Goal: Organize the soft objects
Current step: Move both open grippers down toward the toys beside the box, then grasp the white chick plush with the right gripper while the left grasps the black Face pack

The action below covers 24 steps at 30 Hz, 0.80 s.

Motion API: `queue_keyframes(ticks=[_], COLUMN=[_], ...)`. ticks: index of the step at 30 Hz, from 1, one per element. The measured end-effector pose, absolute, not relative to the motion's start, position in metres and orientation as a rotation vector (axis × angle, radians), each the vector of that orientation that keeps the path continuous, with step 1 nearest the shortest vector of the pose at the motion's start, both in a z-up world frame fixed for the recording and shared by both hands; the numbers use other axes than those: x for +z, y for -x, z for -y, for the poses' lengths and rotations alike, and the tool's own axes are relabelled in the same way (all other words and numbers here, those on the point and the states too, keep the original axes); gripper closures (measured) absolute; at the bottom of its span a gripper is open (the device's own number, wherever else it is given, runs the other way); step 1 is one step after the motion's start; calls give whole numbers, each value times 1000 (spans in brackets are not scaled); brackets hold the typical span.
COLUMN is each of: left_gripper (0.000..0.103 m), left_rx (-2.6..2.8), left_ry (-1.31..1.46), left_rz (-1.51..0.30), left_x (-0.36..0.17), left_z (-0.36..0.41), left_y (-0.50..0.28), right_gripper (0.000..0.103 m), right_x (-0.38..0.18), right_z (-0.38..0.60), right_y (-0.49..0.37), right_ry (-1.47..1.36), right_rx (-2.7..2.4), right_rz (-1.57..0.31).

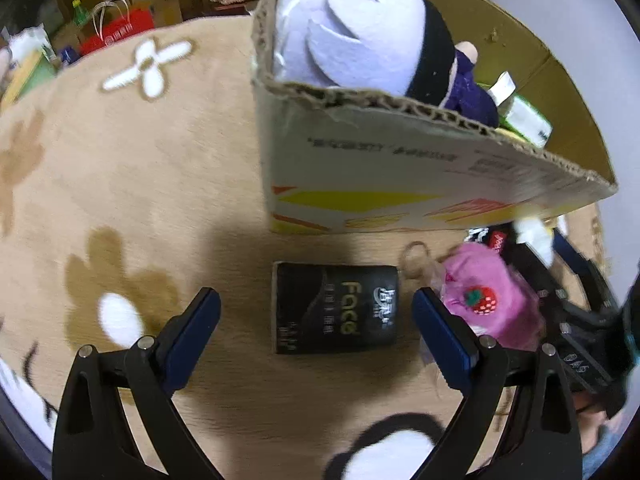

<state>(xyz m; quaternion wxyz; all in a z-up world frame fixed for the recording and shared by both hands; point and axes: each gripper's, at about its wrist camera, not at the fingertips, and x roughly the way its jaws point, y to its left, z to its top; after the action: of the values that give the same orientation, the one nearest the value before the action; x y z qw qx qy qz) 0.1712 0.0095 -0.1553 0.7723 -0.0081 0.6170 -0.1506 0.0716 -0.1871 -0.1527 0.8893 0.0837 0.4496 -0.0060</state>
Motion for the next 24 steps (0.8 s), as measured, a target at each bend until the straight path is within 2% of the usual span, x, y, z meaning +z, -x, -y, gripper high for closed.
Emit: queue_keyframes(ticks=[7,10,12,14,15,18,20,24], left_gripper=[8,9,9,14,14,24,38,40], left_rx=[-318,-301,-300,-307,-308,-303,-299,-292], left_ry=[17,-84,-148,-156,-149,-136,-134,-124], left_rz=[-1349,-1353,-1337,-1330,-1330,-1329,-1325,-1316], left_x=[-162,-171,-172,-170,-169,-167,-164,-160], left_z=[-8,3,11,13,13,4,1,-2], left_y=[-177,-175,-174,-173,-174,-174,-174,-173], right_gripper=[10,20,31,39,47,67,67,68], right_x=[-160,-161,-161,-162,-161,-159,-158,-154], right_z=[185,182,179,176,175,167,160,161], right_y=[-76,-78,-79,-79,-79,-81,-81,-79], right_ry=[-192,-200,-195,-197,-200,-199,-170,-185], right_rx=[2,20,35,55,63,103,98,97], right_rz=[-943,-949,-949,-951,-951,-955,-957,-960])
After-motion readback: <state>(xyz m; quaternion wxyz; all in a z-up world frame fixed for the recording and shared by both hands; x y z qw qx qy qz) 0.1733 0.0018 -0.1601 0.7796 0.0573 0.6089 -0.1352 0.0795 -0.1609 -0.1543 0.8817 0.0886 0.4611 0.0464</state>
